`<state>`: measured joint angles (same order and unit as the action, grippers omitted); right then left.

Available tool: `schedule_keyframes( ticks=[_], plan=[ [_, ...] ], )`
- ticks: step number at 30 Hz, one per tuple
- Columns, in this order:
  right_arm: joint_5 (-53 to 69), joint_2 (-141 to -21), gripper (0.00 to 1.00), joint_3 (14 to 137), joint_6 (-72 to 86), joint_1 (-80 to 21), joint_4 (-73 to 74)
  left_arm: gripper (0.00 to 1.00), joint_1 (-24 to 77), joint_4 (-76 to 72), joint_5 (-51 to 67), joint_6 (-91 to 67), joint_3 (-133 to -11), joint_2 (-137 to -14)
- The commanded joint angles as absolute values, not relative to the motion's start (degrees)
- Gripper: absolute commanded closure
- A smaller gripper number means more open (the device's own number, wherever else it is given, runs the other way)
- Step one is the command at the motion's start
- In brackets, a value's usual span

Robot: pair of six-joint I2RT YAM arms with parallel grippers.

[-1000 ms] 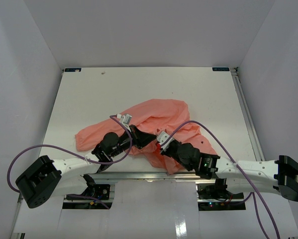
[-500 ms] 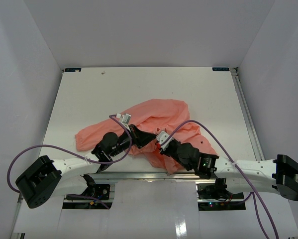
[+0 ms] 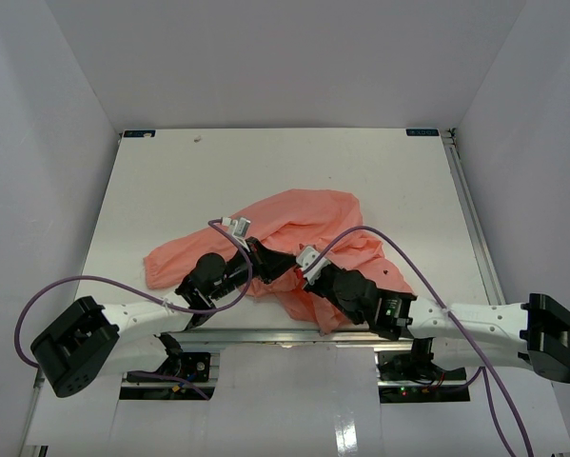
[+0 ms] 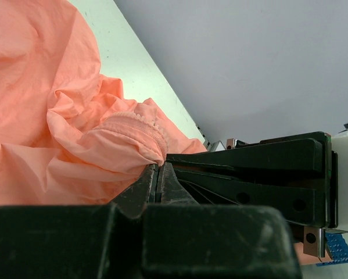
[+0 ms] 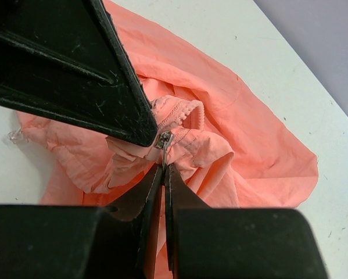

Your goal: Zip up the jacket

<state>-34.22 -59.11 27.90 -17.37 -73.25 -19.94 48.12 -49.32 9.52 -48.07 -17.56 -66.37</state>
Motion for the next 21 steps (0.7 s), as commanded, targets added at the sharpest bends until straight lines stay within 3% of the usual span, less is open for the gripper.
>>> schedule_keyframes(
  ticks=[1,9,15,21],
  plan=[
    [-37.7,-60.0,0.92,32.8,-15.6,-73.6,-19.1,1.0,48.0,-49.2,9.6,-45.6,-17.0,-66.6],
    [-40.5,-60.0,0.92,38.9,-10.7,-73.6,-8.6,1.0,48.0,-44.8,9.2,-42.5,-17.9,-65.8],
    [-37.0,-62.3,0.92,46.5,-3.9,-73.6,7.1,1.0,48.0,-41.0,9.4,-39.6,-19.2,-64.9],
    [-35.7,-66.1,0.92,50.1,-1.4,-73.6,11.6,1.0,48.0,-40.2,12.2,-38.3,-19.5,-63.8]
  ],
)
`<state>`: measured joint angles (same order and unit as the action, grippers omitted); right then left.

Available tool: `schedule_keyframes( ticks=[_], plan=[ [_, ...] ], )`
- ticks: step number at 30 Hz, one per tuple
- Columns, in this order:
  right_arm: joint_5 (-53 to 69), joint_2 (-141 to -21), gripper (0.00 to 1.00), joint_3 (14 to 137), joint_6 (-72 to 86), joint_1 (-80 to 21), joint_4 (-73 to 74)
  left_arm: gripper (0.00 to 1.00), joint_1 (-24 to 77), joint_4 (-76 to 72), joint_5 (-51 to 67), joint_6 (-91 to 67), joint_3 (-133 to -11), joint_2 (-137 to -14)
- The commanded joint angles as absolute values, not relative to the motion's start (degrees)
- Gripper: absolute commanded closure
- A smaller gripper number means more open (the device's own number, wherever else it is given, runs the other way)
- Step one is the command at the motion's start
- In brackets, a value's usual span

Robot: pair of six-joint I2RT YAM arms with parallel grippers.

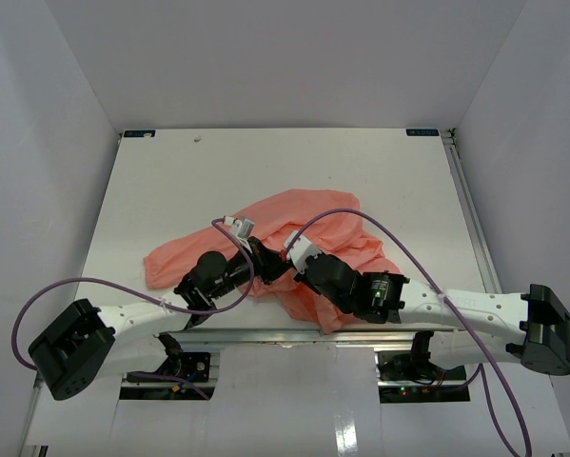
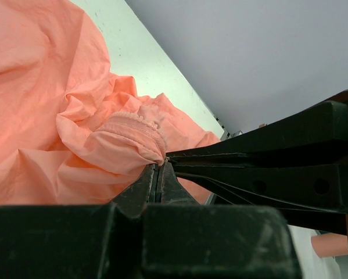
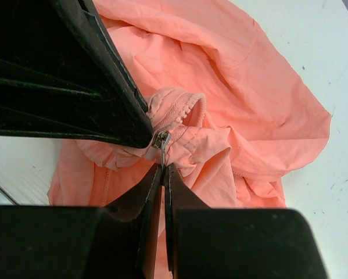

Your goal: Zip up the jacket

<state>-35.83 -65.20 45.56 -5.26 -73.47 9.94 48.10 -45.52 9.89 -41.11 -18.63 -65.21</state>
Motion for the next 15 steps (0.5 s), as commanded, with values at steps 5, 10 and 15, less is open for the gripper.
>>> schedule_keyframes(
  ticks=[5,10,15],
  plan=[
    [-33.5,-65.1,0.92,49.9,-0.2,-73.7,10.4,0.91,48.0,-36.5,10.6,-37.8,-20.1,-61.2],
    [-29.2,-63.0,0.92,47.8,2.3,-73.6,7.5,0.44,47.9,-33.4,8.7,-39.5,-20.0,-57.2],
    [-27.9,-61.5,0.92,45.3,4.9,-73.6,5.1,0.37,47.8,-28.0,4.8,-44.2,-19.9,-53.0]
  ],
)
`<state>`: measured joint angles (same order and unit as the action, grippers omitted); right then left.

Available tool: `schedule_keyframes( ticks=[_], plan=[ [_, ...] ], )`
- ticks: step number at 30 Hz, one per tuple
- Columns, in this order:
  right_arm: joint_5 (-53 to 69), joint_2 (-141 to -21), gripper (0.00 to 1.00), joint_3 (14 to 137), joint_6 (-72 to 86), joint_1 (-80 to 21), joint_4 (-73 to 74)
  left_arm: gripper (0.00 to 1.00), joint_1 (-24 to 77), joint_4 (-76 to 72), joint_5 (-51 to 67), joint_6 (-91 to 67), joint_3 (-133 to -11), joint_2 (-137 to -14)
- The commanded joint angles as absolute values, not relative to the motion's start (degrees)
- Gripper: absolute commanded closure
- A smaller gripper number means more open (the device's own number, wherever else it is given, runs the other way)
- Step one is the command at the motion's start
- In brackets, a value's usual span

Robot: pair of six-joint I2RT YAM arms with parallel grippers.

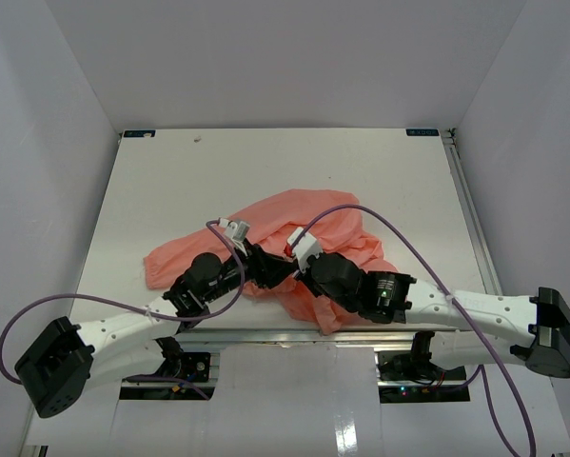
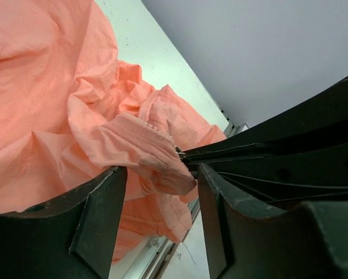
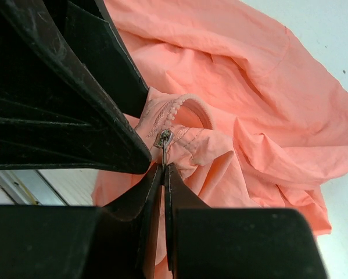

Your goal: Zip up the jacket

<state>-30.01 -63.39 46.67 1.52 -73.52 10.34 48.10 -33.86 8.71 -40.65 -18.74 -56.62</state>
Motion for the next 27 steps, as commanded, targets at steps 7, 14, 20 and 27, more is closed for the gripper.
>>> schedule_keyframes(
  ticks=[7,14,20,27],
  plan=[
    [-27.6,-61.5,0.92,44.1,5.8,-73.7,2.5,0.39,47.7,-24.9,2.3,-49.8,-17.2,-47.1],
    [-27.8,-61.9,0.92,43.7,5.6,-73.6,0.9,0.43,47.7,-29.1,6.3,-53.3,-15.8,-47.7],
    [-27.9,-63.0,0.92,43.9,5.7,-73.6,0.8,0.46,47.6,-33.2,11.5,-55.4,-16.8,-53.7],
    [-27.6,-63.2,0.92,43.4,5.9,-73.6,0.7,0.51,47.6,-36.1,10.8,-54.6,-16.1,-54.7]
  ],
)
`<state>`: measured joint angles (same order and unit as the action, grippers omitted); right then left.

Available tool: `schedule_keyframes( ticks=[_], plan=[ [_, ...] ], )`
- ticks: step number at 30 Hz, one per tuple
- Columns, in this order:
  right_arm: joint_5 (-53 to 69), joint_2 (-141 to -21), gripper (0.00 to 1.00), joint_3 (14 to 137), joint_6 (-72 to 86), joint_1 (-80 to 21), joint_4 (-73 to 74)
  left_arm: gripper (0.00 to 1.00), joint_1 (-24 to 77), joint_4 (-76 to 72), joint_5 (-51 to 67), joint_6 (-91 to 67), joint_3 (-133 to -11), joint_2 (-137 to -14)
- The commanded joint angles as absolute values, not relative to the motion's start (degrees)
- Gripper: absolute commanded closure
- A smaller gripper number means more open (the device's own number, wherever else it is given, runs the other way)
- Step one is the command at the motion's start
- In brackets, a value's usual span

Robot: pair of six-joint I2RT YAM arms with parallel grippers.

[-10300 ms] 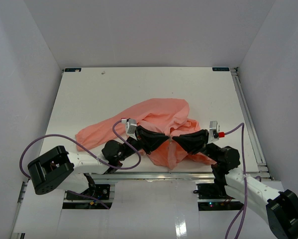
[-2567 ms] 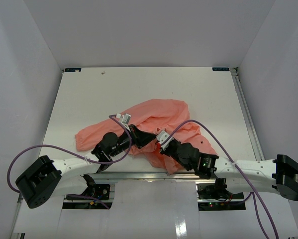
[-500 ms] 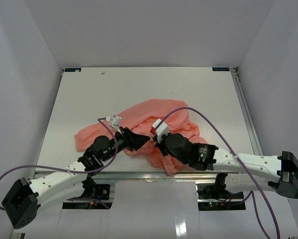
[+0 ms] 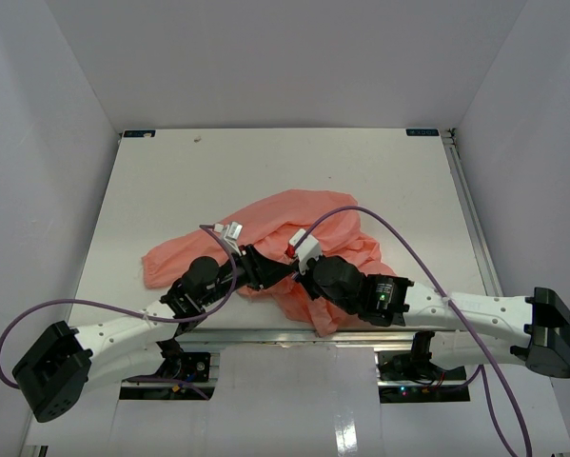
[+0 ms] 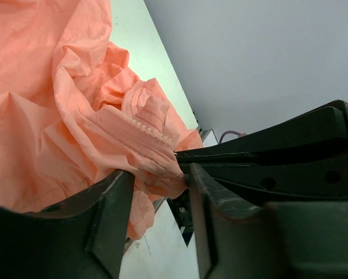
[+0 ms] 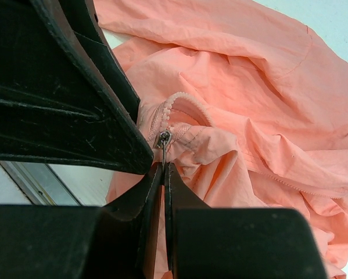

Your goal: Zip up the jacket

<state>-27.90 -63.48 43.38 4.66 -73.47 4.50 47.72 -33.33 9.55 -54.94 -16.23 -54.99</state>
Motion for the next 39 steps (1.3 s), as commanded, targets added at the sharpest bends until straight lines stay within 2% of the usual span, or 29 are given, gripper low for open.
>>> schedule_keyframes(
  ticks=[1,4,6,7,14,27,39],
  plan=[
    [-27.5,-63.1,0.92,43.4,5.9,-73.7,0.7,0.56,47.7,-36.2,10.8,-54.1,-16.1,-54.8],
    [-27.1,-63.1,0.92,43.2,6.0,-73.6,0.7,0.75,47.7,-35.9,10.9,-52.5,-16.4,-55.2],
    [-27.0,-62.9,0.92,43.7,5.7,-73.6,1.2,0.99,47.6,-34.4,10.6,-50.9,-16.8,-55.4],
    [-27.5,-62.8,0.92,43.9,5.5,-73.6,1.9,1.0,47.6,-33.5,10.4,-50.3,-17.0,-55.4],
    [-31.7,-62.5,0.92,48.0,3.3,-73.6,5.9,1.0,47.7,-29.2,9.4,-46.1,-17.7,-55.5],
    [-37.8,-68.9,0.92,56.5,-5.1,-72.9,11.8,1.0,47.6,-26.9,16.0,-40.8,-19.0,-58.7],
    [-38.5,-72.5,0.92,62.2,-10.4,-69.6,10.1,1.0,47.6,-25.2,18.2,-39.1,-19.0,-58.6]
  ],
)
